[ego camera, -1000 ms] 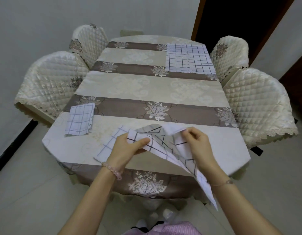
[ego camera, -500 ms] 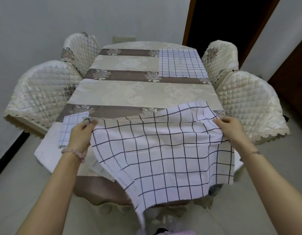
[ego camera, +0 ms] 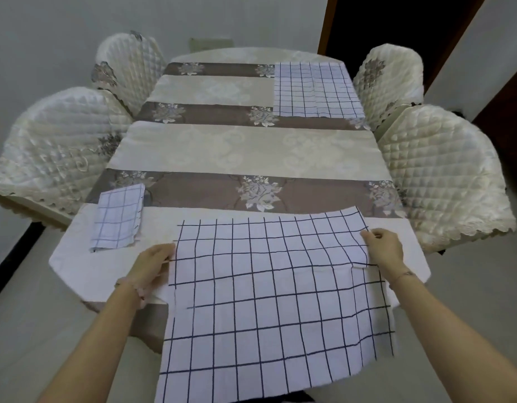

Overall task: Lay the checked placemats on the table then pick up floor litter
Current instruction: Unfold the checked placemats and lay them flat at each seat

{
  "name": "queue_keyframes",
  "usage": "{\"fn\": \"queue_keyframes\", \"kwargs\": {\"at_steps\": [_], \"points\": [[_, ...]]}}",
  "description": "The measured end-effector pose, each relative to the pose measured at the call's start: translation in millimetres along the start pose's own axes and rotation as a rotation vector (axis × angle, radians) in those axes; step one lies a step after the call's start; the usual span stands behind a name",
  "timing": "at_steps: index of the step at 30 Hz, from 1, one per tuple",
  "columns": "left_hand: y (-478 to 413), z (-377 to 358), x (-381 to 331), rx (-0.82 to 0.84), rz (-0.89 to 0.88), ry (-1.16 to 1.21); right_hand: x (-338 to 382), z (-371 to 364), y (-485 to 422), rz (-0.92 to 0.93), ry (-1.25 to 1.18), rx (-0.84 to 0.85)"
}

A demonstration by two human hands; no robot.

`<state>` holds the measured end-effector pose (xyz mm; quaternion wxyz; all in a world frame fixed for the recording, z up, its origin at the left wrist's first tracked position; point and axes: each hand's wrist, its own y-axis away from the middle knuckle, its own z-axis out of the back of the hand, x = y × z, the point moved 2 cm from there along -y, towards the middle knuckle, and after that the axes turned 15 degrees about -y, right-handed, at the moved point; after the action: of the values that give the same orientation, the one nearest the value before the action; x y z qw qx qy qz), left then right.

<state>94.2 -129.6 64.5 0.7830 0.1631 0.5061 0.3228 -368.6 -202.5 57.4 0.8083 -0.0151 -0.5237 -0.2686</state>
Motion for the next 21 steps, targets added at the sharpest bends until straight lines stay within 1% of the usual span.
{"fn": "queue_keyframes", "kwargs": {"at_steps": [3,8,10,13,16,18,21], "points": [[22,-8,15,0.008,-0.022,0.031,-11,6,3,-0.040,-0.043,-0.004],[45,-20,31,0.003,0.005,0.084,-18,21,17,-0.072,-0.189,0.084],[50,-24,33,-0.027,0.003,0.071,-24,32,26,-0.125,-0.244,0.083],[55,-27,35,-0.057,-0.016,0.044,-45,49,39,-0.229,-0.284,0.032],[59,-30,39,-0.103,-0.038,0.034,-67,57,54,-0.309,-0.252,0.111],[61,-30,41,-0.136,-0.042,0.042,-76,55,64,-0.310,-0.203,0.174],[68,-28,41,-0.159,-0.057,0.075,-73,52,76,-0.244,-0.220,0.185]]}}
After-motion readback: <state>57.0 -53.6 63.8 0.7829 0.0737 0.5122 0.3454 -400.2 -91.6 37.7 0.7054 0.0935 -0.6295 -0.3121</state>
